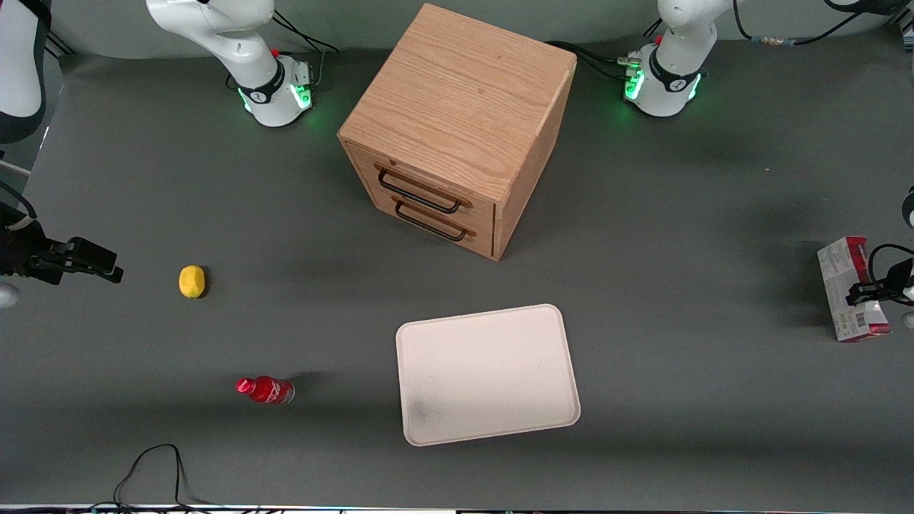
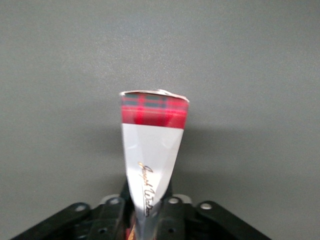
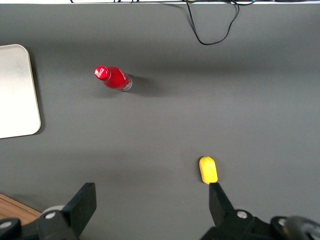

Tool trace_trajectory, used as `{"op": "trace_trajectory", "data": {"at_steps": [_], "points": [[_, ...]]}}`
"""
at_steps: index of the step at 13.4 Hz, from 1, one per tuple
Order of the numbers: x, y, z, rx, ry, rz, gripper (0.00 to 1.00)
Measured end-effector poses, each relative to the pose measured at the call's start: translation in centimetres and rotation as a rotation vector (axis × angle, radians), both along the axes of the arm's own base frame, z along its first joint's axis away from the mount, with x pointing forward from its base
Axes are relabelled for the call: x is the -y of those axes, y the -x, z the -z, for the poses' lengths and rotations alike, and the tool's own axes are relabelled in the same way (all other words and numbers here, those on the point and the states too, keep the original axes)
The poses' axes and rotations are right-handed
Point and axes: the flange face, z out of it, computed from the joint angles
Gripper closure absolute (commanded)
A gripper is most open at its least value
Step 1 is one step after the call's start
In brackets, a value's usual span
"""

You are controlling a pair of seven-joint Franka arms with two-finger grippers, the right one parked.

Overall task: Place red cookie box on tray
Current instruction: 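Lift the red cookie box off the table with the left gripper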

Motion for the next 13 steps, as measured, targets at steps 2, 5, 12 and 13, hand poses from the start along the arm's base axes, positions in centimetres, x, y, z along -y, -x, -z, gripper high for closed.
{"op": "trace_trajectory", "data": {"at_steps": [2, 5, 12, 13], "points": [[0.0, 0.0, -0.1, -0.006, 0.003, 0.001, 1.00], [0.1, -0.5, -1.6, -0.044, 0.026, 0.008, 1.00], [1.2, -0.8, -16.5, -0.127, 0.007, 0.063, 1.00], [1.3, -0.3, -18.9, -0.131, 0.002, 0.061, 1.00]]}}
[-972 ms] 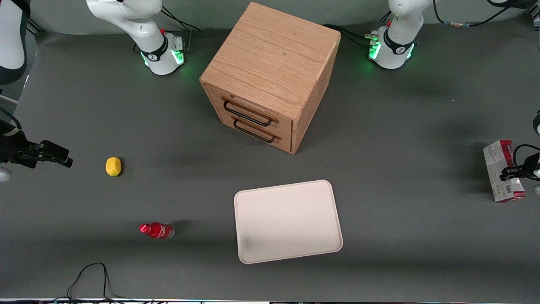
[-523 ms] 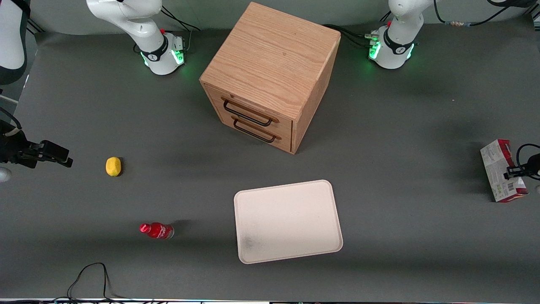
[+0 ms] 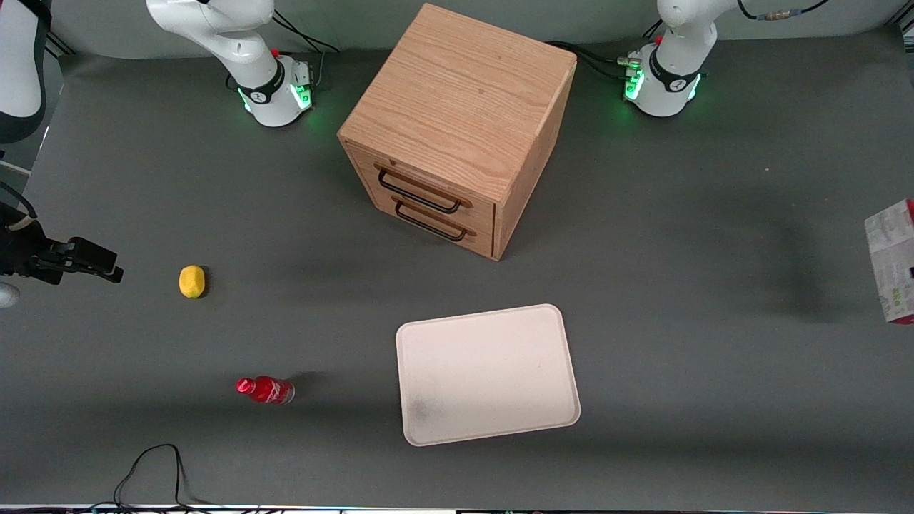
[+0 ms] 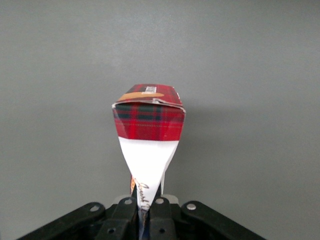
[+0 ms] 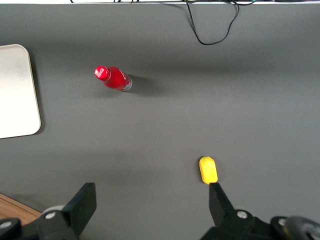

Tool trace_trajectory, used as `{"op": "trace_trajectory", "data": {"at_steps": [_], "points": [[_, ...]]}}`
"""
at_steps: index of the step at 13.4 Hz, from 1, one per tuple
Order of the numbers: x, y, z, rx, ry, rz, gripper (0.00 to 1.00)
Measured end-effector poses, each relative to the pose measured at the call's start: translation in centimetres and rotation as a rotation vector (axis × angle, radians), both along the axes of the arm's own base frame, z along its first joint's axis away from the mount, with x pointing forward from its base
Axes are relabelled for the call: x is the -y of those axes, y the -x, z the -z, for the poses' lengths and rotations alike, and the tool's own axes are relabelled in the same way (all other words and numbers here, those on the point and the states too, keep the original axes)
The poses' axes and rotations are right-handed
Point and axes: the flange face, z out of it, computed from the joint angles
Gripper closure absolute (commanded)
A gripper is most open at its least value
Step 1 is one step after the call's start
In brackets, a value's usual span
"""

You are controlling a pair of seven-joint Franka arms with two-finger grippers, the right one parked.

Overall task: Place red cookie box on tray
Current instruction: 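Lift the red cookie box off the table with the left gripper, then carry the cookie box over the cream tray with the left gripper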

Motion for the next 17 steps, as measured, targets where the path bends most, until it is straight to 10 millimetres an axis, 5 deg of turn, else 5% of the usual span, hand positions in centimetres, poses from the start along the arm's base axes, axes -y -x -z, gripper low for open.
{"op": "trace_trajectory", "data": {"at_steps": [4, 9, 13, 17], "points": [[0.5, 2.2, -7.8, 0.017, -0.032, -0.004, 1.00], [2.2, 1.6, -8.6, 0.023, -0.039, 0.026, 1.00], [10.4, -1.6, -8.6, 0.029, -0.041, 0.088, 1.00], [22.0, -4.2, -8.7, 0.043, -0.053, -0.001, 1.00]]}}
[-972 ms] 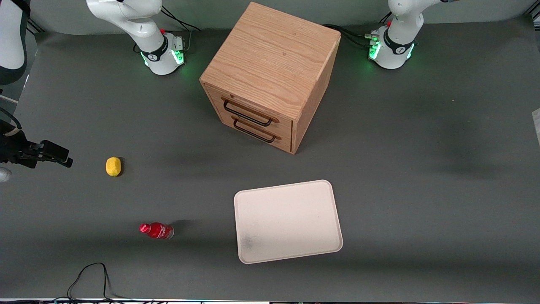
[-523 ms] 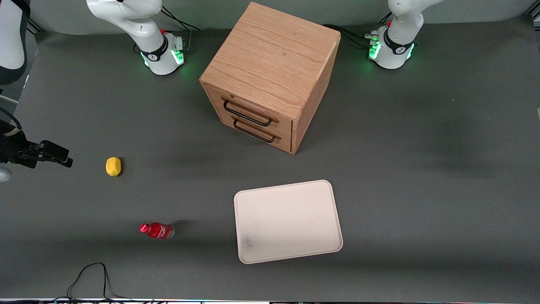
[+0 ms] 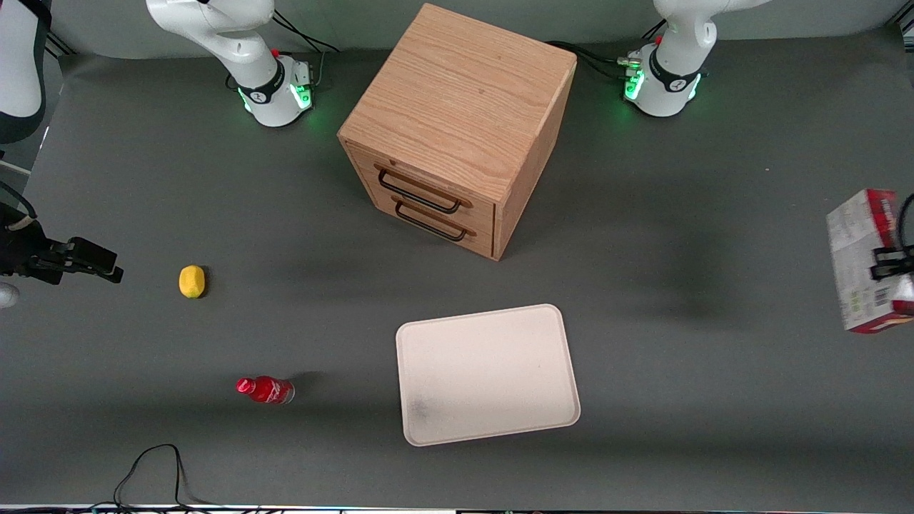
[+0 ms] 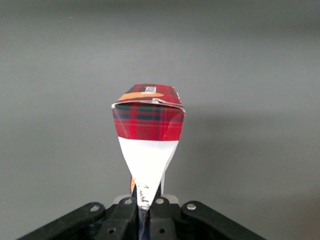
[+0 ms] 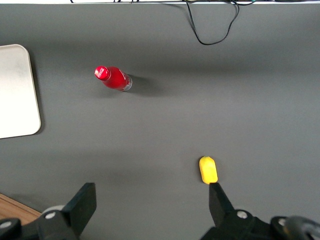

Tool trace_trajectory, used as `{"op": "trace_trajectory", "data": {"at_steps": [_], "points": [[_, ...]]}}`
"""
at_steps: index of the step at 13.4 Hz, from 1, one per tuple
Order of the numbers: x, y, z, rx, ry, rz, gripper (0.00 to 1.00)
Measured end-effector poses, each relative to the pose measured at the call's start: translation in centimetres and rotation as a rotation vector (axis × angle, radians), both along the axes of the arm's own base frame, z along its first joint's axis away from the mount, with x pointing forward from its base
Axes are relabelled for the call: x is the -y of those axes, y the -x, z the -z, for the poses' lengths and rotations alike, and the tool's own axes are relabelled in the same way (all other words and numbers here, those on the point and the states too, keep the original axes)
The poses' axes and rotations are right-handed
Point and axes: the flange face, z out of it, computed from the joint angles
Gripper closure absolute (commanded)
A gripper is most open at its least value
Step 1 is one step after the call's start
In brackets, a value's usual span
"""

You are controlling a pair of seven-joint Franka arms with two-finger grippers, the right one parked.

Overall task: Place red cookie box on tray
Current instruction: 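Carry the cookie box over the cream tray with the left gripper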

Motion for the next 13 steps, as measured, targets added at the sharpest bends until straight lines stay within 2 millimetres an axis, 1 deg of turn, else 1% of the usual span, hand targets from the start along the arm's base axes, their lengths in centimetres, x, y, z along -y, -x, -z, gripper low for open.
{"op": "trace_trajectory", "data": {"at_steps": [3, 6, 10, 12, 13], "points": [[9.2, -0.5, -0.1, 0.016, -0.007, -0.111, 1.00], [17.2, -0.2, -0.6, 0.039, 0.001, -0.219, 1.00], [27.0, -0.1, -1.3, 0.045, 0.034, -0.308, 1.00], [31.2, -0.4, -1.2, 0.044, 0.067, -0.327, 1.00], [33.1, -0.5, -0.9, 0.042, 0.082, -0.318, 1.00]]}}
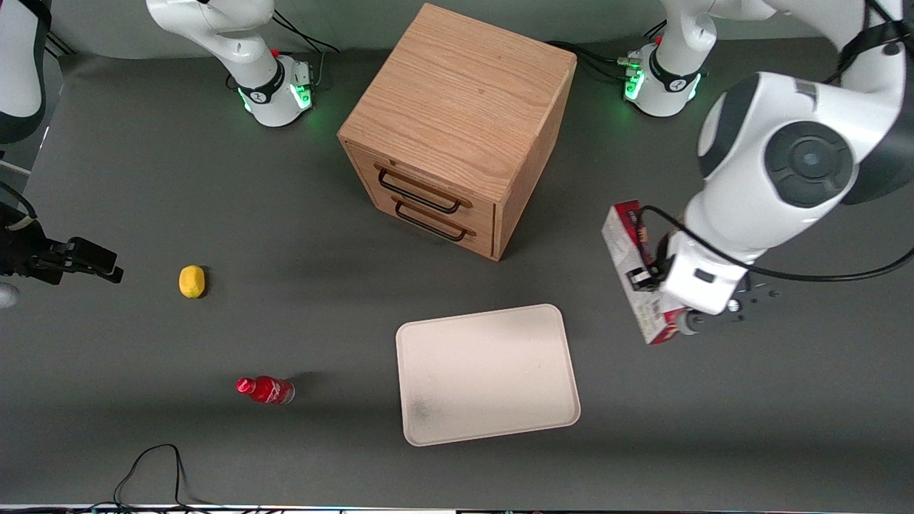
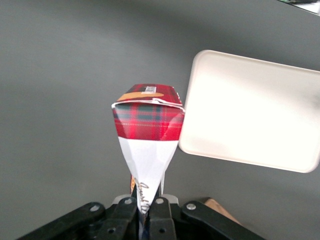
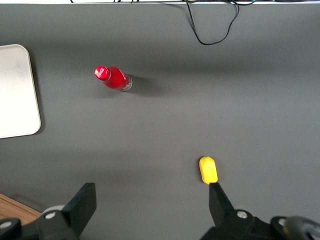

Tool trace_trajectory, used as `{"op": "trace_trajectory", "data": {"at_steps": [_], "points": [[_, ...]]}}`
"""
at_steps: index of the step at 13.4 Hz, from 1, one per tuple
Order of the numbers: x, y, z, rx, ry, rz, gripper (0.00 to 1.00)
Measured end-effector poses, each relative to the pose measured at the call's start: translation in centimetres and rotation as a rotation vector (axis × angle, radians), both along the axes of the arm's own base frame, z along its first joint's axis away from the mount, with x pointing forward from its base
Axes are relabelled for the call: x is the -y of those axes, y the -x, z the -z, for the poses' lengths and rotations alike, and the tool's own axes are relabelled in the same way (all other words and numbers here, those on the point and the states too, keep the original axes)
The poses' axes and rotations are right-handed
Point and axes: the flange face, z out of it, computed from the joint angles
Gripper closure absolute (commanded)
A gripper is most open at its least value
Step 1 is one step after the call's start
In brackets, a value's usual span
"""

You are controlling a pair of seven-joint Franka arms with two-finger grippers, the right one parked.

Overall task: Place red cookie box on tray
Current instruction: 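Carry the cookie box over the cream tray with the left gripper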

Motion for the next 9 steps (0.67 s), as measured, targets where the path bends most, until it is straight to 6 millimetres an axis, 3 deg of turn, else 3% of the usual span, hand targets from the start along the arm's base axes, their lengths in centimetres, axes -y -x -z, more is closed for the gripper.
{"op": "trace_trajectory", "data": {"at_steps": [2, 4, 9], "points": [[2.9, -0.4, 0.6, 0.002, 0.028, 0.031, 1.00], [4.5, -1.1, 1.2, 0.006, 0.047, 0.050, 1.00], [5.6, -2.1, 2.6, -0.003, 0.053, 0.061, 1.00]]}}
